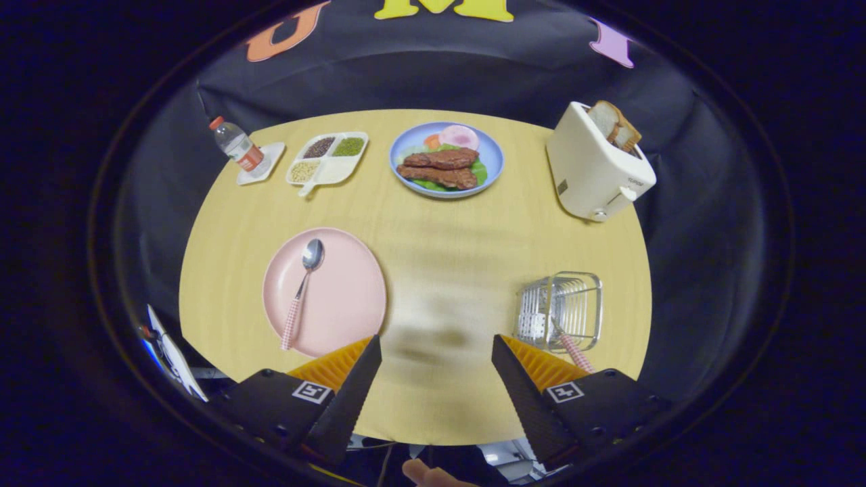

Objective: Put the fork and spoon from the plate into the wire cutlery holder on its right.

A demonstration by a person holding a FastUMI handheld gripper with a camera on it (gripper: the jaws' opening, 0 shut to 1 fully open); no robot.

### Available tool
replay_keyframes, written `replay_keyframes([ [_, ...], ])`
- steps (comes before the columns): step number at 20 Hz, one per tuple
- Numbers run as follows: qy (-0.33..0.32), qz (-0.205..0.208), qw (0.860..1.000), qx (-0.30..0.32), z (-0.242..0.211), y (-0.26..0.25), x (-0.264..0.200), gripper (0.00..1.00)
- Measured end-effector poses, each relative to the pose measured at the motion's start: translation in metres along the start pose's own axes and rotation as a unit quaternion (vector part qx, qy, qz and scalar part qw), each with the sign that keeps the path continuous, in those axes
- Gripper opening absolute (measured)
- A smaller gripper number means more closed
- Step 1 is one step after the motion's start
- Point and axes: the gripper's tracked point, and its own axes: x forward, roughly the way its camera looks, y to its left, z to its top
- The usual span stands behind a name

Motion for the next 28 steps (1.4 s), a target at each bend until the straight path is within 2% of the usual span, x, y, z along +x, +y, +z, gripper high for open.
replay_keyframes([
  [8, -0.031, -0.015, 0.999, -0.010, -0.024, 0.073, 0.029, 0.97],
  [11, -0.063, -0.030, 0.998, -0.009, -0.014, 0.092, 0.034, 0.96],
  [16, -0.112, -0.022, 0.993, -0.010, 0.001, 0.133, 0.040, 0.94],
  [17, -0.111, -0.024, 0.993, -0.013, -0.001, 0.139, 0.044, 0.91],
  [20, -0.091, -0.028, 0.995, -0.010, -0.011, 0.158, 0.067, 0.74],
  [22, -0.080, -0.033, 0.996, 0.001, -0.017, 0.165, 0.081, 0.68],
  [25, -0.077, -0.044, 0.996, 0.012, -0.020, 0.172, 0.092, 0.46],
  [28, -0.065, -0.029, 0.997, 0.015, -0.021, 0.182, 0.103, 0.43],
])
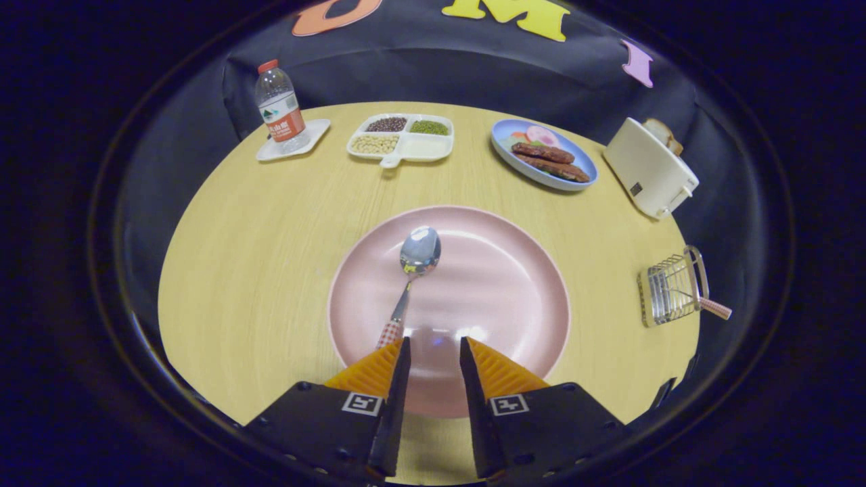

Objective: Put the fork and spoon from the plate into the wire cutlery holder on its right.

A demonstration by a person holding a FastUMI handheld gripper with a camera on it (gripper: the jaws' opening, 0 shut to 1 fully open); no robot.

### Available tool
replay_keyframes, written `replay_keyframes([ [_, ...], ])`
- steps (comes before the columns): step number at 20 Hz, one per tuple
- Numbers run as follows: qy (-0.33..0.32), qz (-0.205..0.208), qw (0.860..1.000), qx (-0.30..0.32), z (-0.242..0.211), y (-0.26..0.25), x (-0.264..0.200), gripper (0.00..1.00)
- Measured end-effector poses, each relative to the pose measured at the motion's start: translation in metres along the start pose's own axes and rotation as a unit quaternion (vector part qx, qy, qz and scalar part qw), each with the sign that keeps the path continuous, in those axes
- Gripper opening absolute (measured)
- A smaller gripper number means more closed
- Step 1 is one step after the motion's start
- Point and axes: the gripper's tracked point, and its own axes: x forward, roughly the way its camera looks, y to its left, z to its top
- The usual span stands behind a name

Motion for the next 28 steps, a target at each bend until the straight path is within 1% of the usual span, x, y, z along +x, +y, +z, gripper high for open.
replay_keyframes([
  [1, 0.002, 0.002, 1.000, 0.000, 0.000, 0.001, 0.000, 0.42],
  [2, 0.005, 0.002, 1.000, 0.000, -0.004, 0.003, 0.003, 0.34],
  [3, 0.011, 0.004, 1.000, -0.001, -0.007, 0.006, 0.004, 0.30],
  [4, 0.018, 0.008, 1.000, 0.002, -0.010, 0.007, 0.007, 0.23],
  [6, 0.027, 0.009, 1.000, 0.011, -0.014, 0.004, 0.007, 0.17],
  [9, 0.024, 0.002, 0.999, 0.029, -0.009, -0.006, 0.005, 0.17],
  [11, 0.012, 0.013, 0.999, 0.040, 0.001, -0.005, -0.001, 0.17],
  [12, 0.002, 0.018, 0.999, 0.041, 0.007, -0.005, -0.002, 0.26],
  [13, -0.005, 0.021, 0.999, 0.039, 0.013, -0.005, -0.005, 0.26],
  [15, -0.014, 0.041, 0.998, 0.044, 0.022, 0.005, -0.007, 0.26],
  [16, -0.012, 0.055, 0.997, 0.048, 0.023, 0.012, -0.007, 0.26],
  [17, -0.004, 0.061, 0.997, 0.049, 0.021, 0.017, -0.004, 0.25],
  [19, 0.014, 0.064, 0.996, 0.059, 0.016, 0.020, 0.000, 0.23],
  [20, 0.025, 0.065, 0.995, 0.066, 0.012, 0.021, 0.004, 0.24],
  [22, 0.037, 0.080, 0.993, 0.078, 0.009, 0.026, 0.004, 0.24],
  [24, 0.031, 0.076, 0.992, 0.092, 0.011, 0.021, 0.001, 0.24],
  [25, 0.030, 0.083, 0.991, 0.101, 0.012, 0.022, -0.004, 0.24],
  [28, 0.025, 0.087, 0.988, 0.122, 0.015, 0.020, -0.012, 0.24],
])
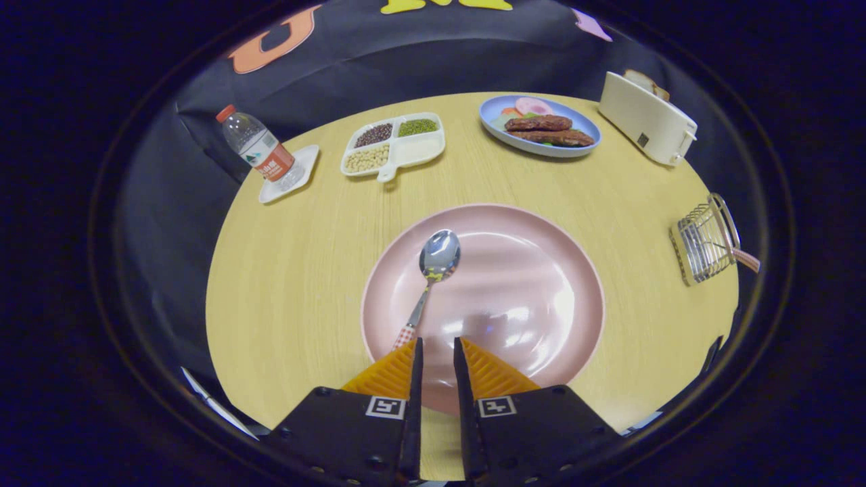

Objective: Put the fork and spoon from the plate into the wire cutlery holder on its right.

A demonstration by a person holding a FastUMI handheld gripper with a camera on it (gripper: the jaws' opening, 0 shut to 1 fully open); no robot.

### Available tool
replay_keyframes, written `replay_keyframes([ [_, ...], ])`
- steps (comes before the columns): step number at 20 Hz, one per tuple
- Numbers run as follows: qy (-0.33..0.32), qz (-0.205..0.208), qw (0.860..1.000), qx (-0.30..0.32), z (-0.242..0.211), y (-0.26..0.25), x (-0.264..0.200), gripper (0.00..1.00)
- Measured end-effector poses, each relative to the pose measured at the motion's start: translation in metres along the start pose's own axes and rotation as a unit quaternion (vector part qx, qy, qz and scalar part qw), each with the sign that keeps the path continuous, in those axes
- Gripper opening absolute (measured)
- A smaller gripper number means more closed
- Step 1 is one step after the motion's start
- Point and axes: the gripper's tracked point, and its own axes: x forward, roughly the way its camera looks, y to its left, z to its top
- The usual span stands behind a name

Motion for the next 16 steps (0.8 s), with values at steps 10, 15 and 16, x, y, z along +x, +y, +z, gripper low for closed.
replay_keyframes([
  [10, -0.005, 0.032, 0.999, 0.018, 0.001, 0.032, 0.007, 0.24],
  [15, 0.003, 0.008, 1.000, 0.027, -0.008, 0.025, 0.016, 0.14],
  [16, 0.006, 0.009, 1.000, 0.028, -0.009, 0.026, 0.015, 0.11],
])
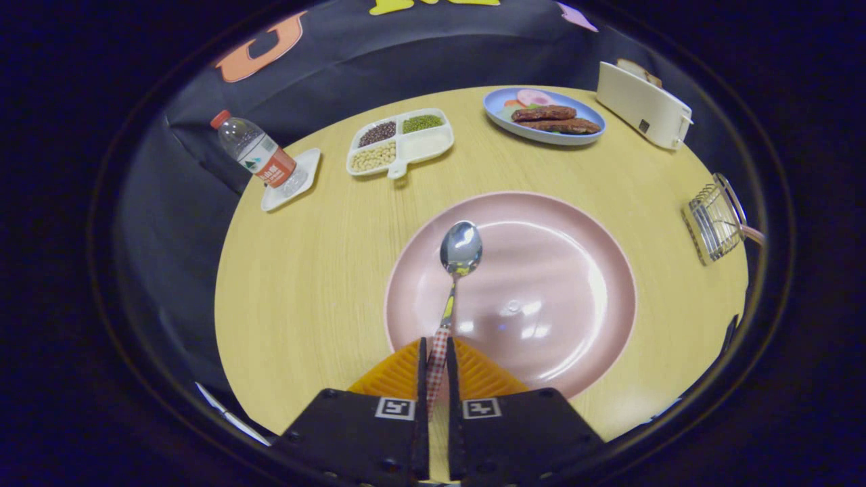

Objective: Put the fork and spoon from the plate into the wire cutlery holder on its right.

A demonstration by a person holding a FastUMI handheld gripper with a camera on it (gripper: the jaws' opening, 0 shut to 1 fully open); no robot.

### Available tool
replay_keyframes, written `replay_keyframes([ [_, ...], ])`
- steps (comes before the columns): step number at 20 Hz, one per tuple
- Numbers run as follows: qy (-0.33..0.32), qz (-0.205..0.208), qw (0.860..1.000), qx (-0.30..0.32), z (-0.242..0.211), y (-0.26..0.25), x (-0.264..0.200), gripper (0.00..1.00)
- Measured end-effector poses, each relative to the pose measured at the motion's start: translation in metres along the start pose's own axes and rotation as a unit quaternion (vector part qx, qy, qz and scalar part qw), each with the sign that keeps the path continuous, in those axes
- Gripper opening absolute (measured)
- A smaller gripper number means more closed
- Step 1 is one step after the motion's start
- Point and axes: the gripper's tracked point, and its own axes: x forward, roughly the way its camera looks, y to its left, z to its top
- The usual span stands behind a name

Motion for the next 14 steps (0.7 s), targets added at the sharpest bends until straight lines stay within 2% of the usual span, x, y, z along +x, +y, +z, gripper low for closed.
replay_keyframes([
  [2, -0.002, -0.010, 1.000, -0.003, 0.001, -0.007, -0.003, 0.03],
  [8, 0.004, 0.000, 1.000, -0.013, -0.003, -0.026, -0.033, 0.03],
  [14, 0.002, 0.011, 0.999, -0.048, 0.012, -0.059, -0.099, 0.03],
])
